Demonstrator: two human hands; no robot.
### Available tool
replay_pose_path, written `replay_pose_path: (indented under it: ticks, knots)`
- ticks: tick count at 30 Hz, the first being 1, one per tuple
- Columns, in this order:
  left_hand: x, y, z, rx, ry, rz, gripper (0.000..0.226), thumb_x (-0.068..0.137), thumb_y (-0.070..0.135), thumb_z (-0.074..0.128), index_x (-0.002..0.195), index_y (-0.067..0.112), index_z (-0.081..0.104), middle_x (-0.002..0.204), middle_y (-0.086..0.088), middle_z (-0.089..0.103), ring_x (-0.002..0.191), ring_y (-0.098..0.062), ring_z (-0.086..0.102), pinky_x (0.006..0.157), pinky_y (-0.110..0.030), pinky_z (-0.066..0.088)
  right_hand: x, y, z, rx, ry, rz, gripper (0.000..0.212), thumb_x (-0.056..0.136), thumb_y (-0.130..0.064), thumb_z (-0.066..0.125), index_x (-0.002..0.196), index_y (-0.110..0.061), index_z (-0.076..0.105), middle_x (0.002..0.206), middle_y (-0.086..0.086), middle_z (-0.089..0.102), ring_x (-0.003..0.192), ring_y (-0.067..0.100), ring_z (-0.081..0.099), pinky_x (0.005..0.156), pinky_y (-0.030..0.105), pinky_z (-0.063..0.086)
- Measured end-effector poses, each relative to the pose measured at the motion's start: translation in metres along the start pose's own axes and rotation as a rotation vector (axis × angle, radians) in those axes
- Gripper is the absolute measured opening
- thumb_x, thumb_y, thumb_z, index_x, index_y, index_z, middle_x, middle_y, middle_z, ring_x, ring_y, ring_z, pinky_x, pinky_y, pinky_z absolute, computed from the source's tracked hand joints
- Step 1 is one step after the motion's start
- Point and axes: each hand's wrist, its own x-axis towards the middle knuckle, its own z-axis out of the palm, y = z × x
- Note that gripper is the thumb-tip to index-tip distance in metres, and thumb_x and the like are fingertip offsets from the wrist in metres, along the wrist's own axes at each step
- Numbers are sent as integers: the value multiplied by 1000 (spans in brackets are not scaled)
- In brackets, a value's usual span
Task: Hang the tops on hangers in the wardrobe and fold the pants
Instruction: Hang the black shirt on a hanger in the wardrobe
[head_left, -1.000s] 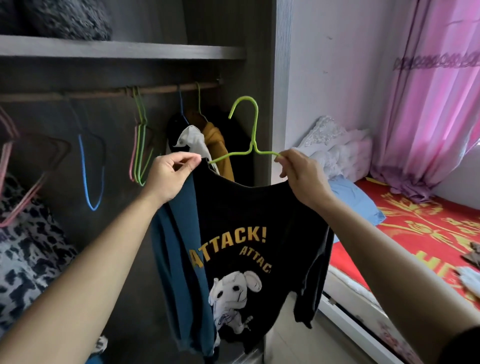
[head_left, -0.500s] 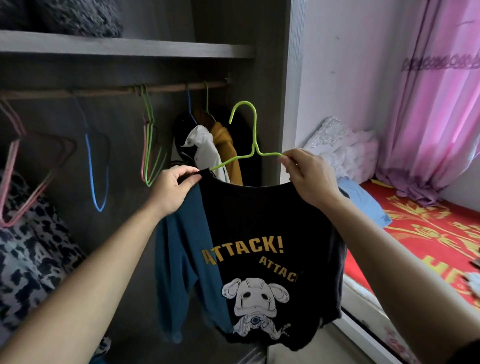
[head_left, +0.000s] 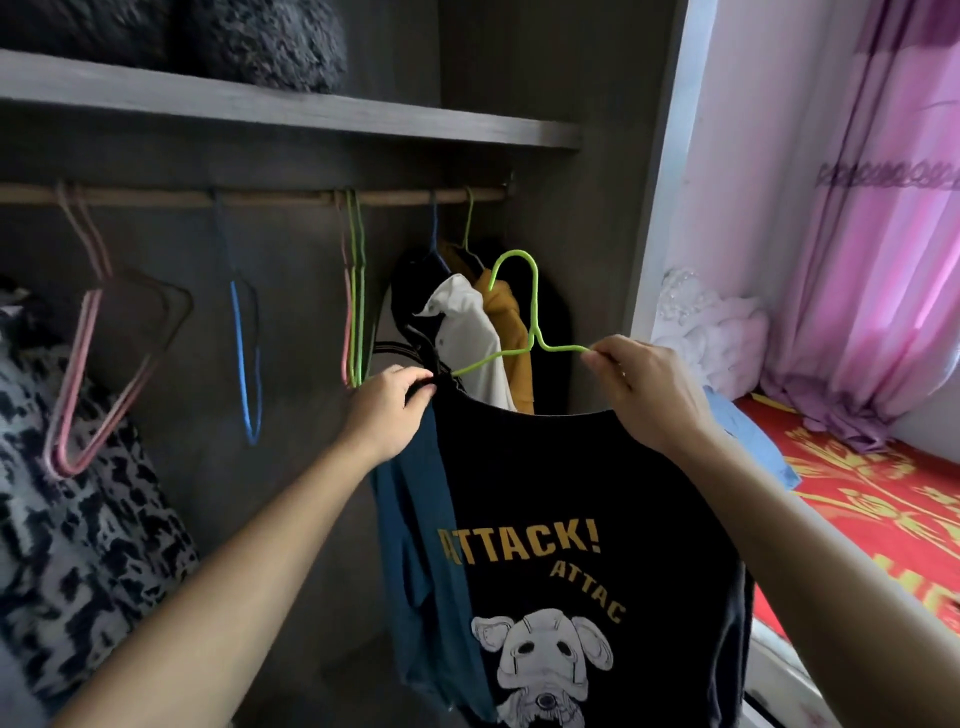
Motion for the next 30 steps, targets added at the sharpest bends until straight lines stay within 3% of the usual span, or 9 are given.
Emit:
replay_pose_path:
  ticks: [6,9,12,17,22,26,30]
  knots:
    - [21,-16,-30,217,257,228,21,90,18,64,109,14,72,110,-3,67,104,-27,59,85,-38,47,13,-39,25,-146,-42,68,29,102,-37,48,105,-17,69,95,2,71,81,30,66,67,45,54]
    - [47,-24,-44,336,140,248,35,91,29,61,123,16,66,126,-5,61,121,-28,51,96,-42,40,20,-51,37,-172,-57,141,30,103,-39,46,107,-19,68,99,3,71,86,33,66,72,46,54]
    - [71,-34,-51,420,-1,181,53,93,42,56,141,19,49,149,-11,42,140,-29,32,110,-45,30,34,-61,50,-201,-27,183,29,103,-41,46,107,-21,67,101,3,71,89,35,65,72,42,52]
    - [120,-50,-65,566,12,145,70,95,47,50,153,17,26,161,-14,19,149,-30,13,118,-52,17,83,-77,81,-189,28,216,35,102,-42,42,102,-16,65,95,6,68,85,37,63,68,40,47]
    - [183,-57,-83,709,141,167,66,95,41,49,151,13,29,157,-16,26,145,-33,20,115,-56,19,148,-82,118,-140,74,251,22,100,-27,49,99,-13,65,89,11,67,82,40,61,63,36,36]
    - [232,-68,-86,803,120,159,67,98,37,46,155,15,19,162,-12,16,149,-28,14,118,-58,7,195,-85,144,-103,61,206,21,102,-26,48,100,-12,63,91,12,66,86,39,62,65,36,35]
    - [264,-81,-89,877,78,113,67,94,29,51,154,18,24,151,-10,36,131,-33,40,111,-54,26,235,-83,159,-31,5,154,15,100,-18,52,104,-10,63,98,13,67,92,37,62,67,37,42]
